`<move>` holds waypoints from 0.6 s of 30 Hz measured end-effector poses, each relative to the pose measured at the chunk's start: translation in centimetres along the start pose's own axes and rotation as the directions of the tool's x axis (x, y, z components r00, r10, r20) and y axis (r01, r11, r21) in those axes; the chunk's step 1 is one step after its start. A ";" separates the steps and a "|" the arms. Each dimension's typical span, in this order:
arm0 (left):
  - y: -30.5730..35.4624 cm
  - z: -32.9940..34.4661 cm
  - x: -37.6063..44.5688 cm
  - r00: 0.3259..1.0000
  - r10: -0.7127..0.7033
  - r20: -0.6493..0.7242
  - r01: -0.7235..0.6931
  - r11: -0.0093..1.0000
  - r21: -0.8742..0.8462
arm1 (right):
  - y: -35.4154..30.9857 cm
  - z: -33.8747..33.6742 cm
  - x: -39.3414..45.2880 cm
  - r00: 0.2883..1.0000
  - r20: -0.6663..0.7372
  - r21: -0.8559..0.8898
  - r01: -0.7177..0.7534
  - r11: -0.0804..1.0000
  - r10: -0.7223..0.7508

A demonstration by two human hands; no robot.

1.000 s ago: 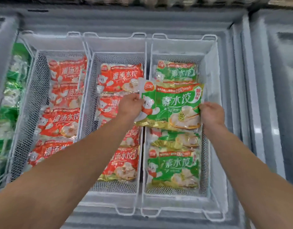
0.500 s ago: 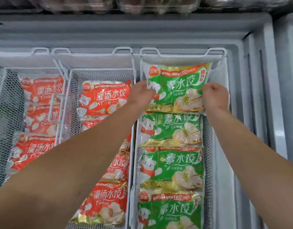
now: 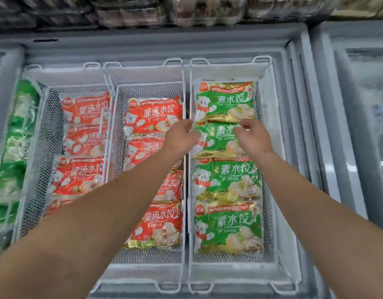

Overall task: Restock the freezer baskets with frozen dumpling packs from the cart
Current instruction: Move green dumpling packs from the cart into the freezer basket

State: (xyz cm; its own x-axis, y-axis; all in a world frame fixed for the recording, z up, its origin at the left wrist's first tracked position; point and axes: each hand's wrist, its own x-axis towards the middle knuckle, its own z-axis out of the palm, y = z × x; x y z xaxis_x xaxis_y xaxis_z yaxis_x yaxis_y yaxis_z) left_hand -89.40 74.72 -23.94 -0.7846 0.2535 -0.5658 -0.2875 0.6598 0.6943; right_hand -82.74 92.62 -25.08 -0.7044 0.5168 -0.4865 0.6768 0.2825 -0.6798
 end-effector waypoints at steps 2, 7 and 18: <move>-0.8 -0.6 -3.0 0.999 0.037 0.008 -0.038 0.999 0.024 | 0.1 0.1 -3.7 1.000 0.006 -0.041 0.026 0.999 -0.026; -4.2 -2.0 -10.7 0.988 0.145 0.058 -0.151 0.981 0.119 | 1.9 1.0 -13.3 0.997 -0.047 -0.060 0.054 0.997 -0.057; -12.9 -1.5 -23.4 0.925 0.280 0.258 -0.322 0.936 0.139 | 10.0 4.6 -33.3 0.963 -0.241 0.038 -0.113 0.993 0.119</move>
State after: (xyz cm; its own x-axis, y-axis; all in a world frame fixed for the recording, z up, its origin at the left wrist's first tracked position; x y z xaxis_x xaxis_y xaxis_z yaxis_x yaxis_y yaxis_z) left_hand -68.14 59.17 -18.95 -0.6646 0.6012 -0.4436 0.0599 0.6347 0.7704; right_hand -53.49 74.55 -18.22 -0.5468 0.7261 -0.4169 0.7431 0.1914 -0.6412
